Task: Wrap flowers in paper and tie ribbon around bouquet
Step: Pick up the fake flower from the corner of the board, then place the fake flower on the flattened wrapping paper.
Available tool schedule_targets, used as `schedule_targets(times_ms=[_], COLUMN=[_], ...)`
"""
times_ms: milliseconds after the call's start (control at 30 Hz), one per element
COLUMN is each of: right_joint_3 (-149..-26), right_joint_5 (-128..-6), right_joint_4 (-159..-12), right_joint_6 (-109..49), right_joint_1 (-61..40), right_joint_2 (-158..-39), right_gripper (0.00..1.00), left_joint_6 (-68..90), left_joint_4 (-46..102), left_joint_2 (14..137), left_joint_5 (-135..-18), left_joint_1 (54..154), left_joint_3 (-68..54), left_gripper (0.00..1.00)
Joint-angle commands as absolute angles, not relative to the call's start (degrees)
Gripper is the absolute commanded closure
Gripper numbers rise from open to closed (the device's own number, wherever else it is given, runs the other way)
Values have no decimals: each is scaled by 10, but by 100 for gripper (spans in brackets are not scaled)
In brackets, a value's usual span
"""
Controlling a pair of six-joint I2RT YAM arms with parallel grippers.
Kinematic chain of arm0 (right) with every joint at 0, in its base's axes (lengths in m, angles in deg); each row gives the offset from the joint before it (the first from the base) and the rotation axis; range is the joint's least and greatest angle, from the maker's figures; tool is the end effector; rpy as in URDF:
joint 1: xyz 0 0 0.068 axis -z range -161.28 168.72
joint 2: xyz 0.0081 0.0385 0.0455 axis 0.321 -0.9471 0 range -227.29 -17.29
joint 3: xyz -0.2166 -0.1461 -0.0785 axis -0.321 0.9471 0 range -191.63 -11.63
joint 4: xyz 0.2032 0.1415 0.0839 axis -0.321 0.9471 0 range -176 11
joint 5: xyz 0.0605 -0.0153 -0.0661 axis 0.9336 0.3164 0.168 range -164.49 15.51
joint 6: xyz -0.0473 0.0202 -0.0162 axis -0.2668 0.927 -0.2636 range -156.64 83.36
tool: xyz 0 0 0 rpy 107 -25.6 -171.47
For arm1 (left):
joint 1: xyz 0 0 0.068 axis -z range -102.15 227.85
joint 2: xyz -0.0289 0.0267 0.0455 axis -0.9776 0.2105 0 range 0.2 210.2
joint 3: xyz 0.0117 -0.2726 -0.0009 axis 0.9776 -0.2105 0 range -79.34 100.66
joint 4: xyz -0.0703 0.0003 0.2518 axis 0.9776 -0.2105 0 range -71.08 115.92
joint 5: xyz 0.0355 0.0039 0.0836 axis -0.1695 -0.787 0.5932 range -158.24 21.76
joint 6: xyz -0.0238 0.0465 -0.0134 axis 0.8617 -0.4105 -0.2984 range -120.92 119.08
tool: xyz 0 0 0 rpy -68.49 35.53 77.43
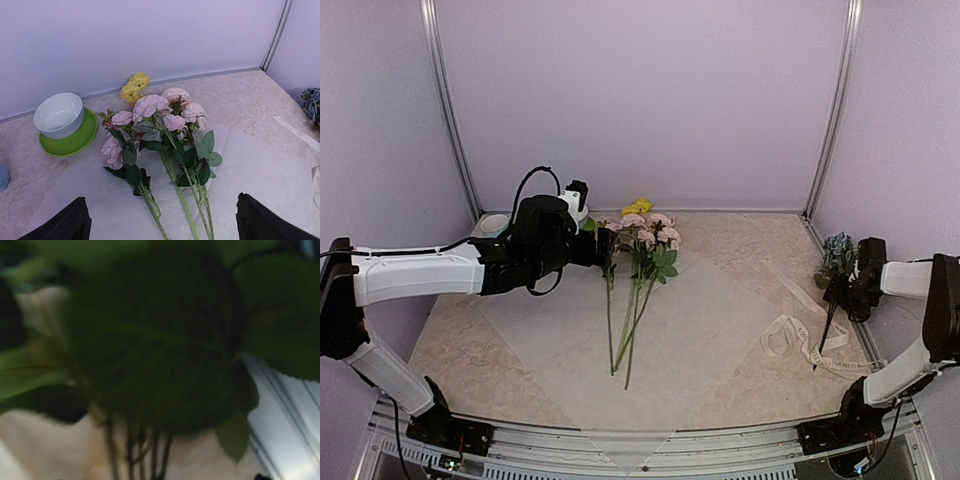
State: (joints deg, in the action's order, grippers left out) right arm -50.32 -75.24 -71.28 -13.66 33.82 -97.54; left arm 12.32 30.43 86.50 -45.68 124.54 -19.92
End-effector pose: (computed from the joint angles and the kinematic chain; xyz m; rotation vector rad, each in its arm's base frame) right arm 0.2502 -0.0681 0.1650 0.8377 2.4118 0.0365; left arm 0.2482 -0.2435 0.2790 0.3077 1.9180 -0.3114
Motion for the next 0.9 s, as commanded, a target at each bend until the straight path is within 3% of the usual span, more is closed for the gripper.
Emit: schedule_targets(times_ms=[0, 100, 233, 367, 400, 700, 867], right_joint_3=[-525, -531, -543, -548, -550, -601, -581], right_joint_5=[-749, -769, -762, -747, -751, -945, -1061], right_joint_4=[-755, -769, -777, -783, -784, -786, -893], right_joint_6=[-152, -157, -171, -195, -201, -276, -349], right_joint_1=[351, 351, 351, 350, 349, 244, 150], right_joint_2=[-1027, -1051, -1088, -1094, -1090, -969, -839], right_gripper=[29, 52, 60, 95, 100, 100, 100], left_joint_6=[125, 128, 123, 123, 122, 121, 120], left_joint_4=[302, 302, 300, 299, 300, 302, 300], left_joint_2=[853, 853, 857, 857, 858, 863, 855], left_joint_5=[-449, -452, -446, -449, -450, -454, -445], left_joint_1=[1248, 1248, 1247, 1247, 1247, 1247, 1247], left_joint_3=[-205, -206, -205, -201, -201, -198, -202], left_gripper=[1, 1, 1, 1, 1, 1, 1])
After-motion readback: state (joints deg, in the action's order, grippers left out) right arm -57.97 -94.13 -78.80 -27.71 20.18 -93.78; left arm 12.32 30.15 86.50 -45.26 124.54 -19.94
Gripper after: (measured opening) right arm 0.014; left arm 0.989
